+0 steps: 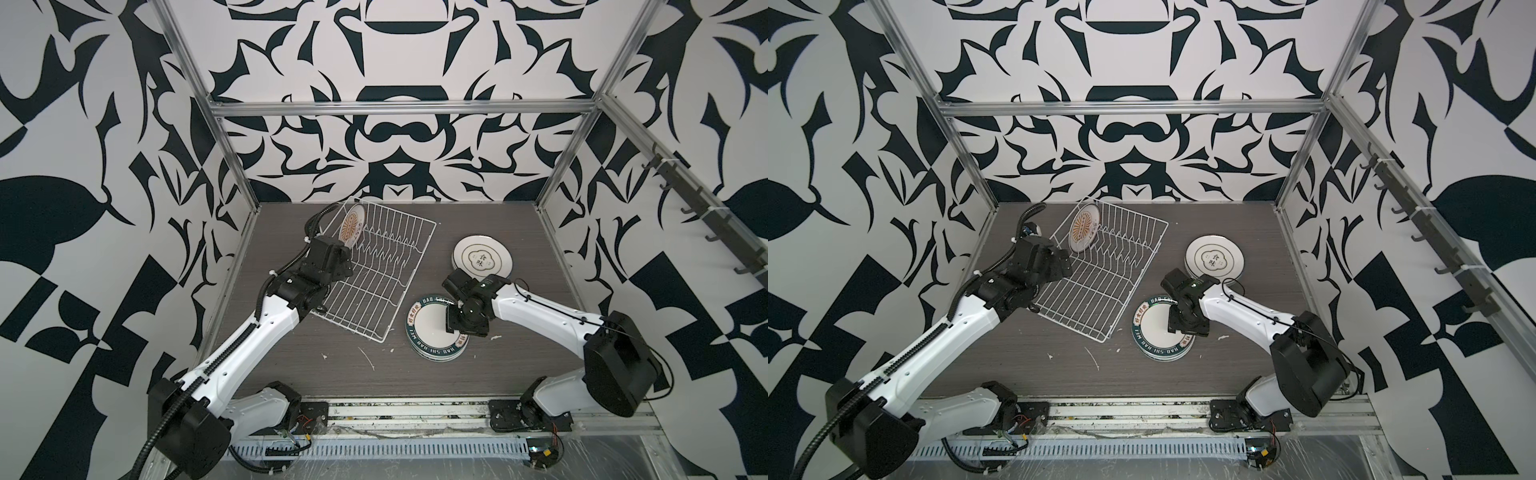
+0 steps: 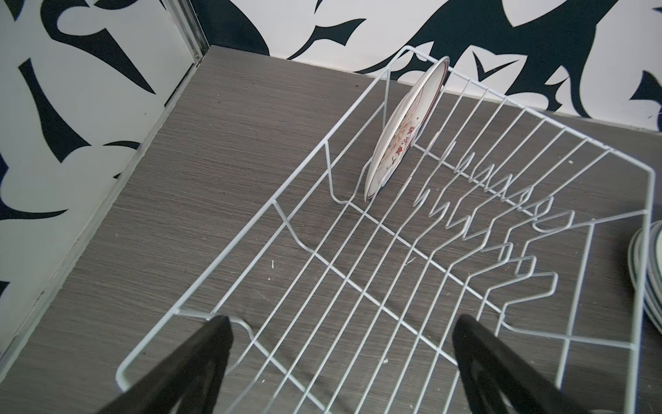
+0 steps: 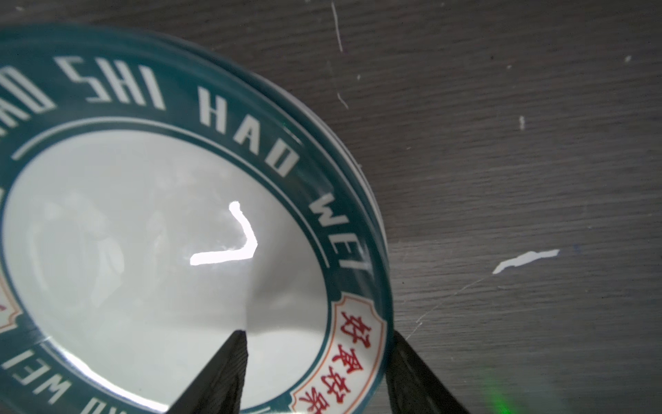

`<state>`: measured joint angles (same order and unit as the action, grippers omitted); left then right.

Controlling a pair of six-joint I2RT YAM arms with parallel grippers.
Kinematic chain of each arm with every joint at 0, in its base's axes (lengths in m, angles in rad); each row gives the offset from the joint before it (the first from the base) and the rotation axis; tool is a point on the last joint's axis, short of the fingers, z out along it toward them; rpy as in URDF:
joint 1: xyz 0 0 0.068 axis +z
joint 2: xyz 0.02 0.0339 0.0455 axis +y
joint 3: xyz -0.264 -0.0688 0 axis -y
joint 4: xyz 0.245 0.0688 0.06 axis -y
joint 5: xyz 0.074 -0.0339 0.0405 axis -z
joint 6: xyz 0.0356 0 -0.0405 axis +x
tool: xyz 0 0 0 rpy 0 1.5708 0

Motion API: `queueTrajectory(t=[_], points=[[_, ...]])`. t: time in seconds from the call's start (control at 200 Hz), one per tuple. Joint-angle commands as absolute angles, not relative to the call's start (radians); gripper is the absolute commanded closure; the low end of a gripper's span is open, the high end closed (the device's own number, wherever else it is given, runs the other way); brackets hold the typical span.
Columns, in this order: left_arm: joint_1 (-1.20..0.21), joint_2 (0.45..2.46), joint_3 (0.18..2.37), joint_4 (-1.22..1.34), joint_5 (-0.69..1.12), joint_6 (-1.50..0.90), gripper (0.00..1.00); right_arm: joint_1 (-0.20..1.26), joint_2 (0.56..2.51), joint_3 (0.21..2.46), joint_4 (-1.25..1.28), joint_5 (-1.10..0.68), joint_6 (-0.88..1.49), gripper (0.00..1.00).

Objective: Unload the plates from the dish rack
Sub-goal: Place a plate on the plates, then pick up a plate from the dish rack.

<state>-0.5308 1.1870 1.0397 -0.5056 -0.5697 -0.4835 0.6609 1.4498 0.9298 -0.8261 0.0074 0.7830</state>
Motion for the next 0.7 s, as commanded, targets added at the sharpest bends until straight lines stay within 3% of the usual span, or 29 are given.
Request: queueTrajectory(t=[0.0, 0.695], points=[[-0.522, 1.239, 1.102, -0.529, -0.626, -0.456, 0.01, 0.668, 1.434, 0.975, -0.886, 0.065, 0.777, 0.36], [-0.358, 1.796, 1.516, -0.459, -0.361, -0.229, 0.01, 0.648, 1.363, 0.973, -0.863, 0.117, 0.726, 0.22]])
